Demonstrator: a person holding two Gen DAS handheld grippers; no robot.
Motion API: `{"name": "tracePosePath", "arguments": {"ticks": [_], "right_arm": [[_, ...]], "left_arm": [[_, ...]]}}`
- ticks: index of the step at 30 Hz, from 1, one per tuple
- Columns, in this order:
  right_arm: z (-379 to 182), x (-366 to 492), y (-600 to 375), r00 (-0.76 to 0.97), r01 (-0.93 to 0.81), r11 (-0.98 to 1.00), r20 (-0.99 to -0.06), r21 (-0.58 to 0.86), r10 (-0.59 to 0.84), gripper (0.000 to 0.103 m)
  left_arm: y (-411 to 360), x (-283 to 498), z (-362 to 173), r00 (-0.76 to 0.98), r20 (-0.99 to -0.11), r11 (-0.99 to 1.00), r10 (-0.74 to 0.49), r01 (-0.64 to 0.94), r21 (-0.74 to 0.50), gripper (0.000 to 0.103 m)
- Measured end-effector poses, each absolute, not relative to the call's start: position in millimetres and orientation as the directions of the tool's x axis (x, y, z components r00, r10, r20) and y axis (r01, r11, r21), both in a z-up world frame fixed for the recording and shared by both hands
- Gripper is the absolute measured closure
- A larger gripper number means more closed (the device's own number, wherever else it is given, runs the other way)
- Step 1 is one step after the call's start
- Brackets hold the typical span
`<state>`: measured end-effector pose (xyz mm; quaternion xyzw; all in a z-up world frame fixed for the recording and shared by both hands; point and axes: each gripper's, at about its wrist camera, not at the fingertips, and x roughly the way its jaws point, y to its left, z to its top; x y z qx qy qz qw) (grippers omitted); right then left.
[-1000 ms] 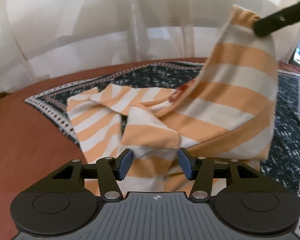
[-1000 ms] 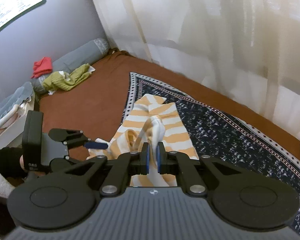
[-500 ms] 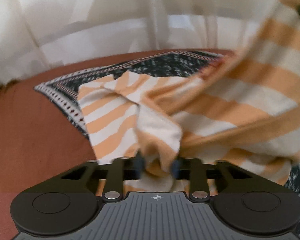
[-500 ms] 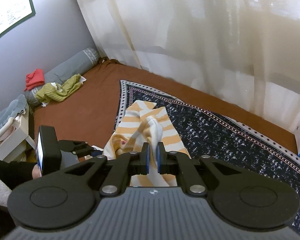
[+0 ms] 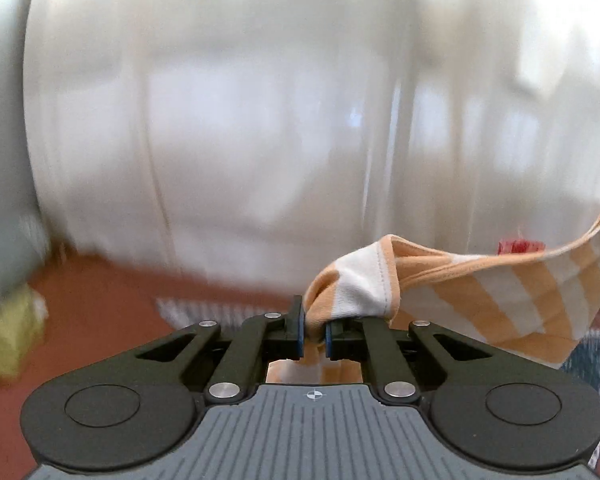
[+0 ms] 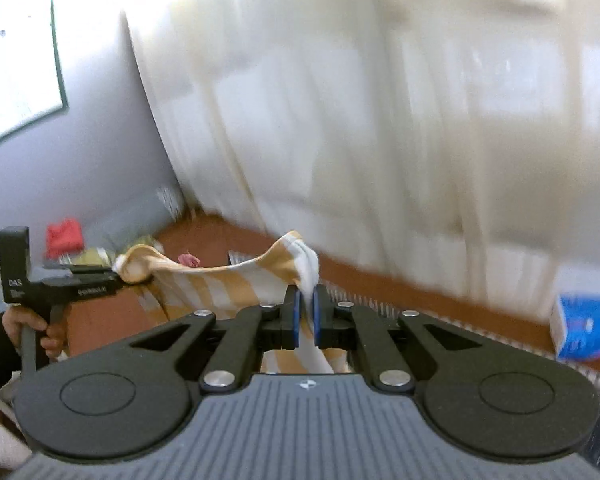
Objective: Fold clothes
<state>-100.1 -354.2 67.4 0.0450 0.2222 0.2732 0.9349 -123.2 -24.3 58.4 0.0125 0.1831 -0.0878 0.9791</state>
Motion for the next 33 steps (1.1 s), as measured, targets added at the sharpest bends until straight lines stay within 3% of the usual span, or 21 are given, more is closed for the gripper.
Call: {"name": "tracePosePath", "arguments": {"ticks": [8,16,22,28,33], "right_arm": [[178,-141,-369,0.838,-0.524,0.844,-0.106,0.118,0.535,0.096],[251,-200,-390,0.82,-0.571,0.82,0.08,0.032,0.567,0.096],[250,-255,-414,0.797,-0.602,0.797,0.097,0.049,0.596,0.096],[220,-294,-418,0.802,-0.592,0.8,-0.022,0.098,0.597,0.096],[166,-242,-417,0.828,-0.514,0.839,-0.15,0.179,0.54,0.096]], "left_arm": [[-42,-177,179,0.983,-0.072,0.984,-0.171,0.174,0.038,0.098],[-63,-243,241,0.977,0.087,0.975,-0.195,0.183,0.126,0.098],[-67,-295,236,0.962,0.056,0.957,-0.266,0.257,0.132,0.098],[-58,-308,214,0.948,-0.067,0.943,-0.311,0.316,0.1,0.097],[-62,-241,183,0.928,-0.19,0.938,-0.319,0.338,0.076,0.097]]}}
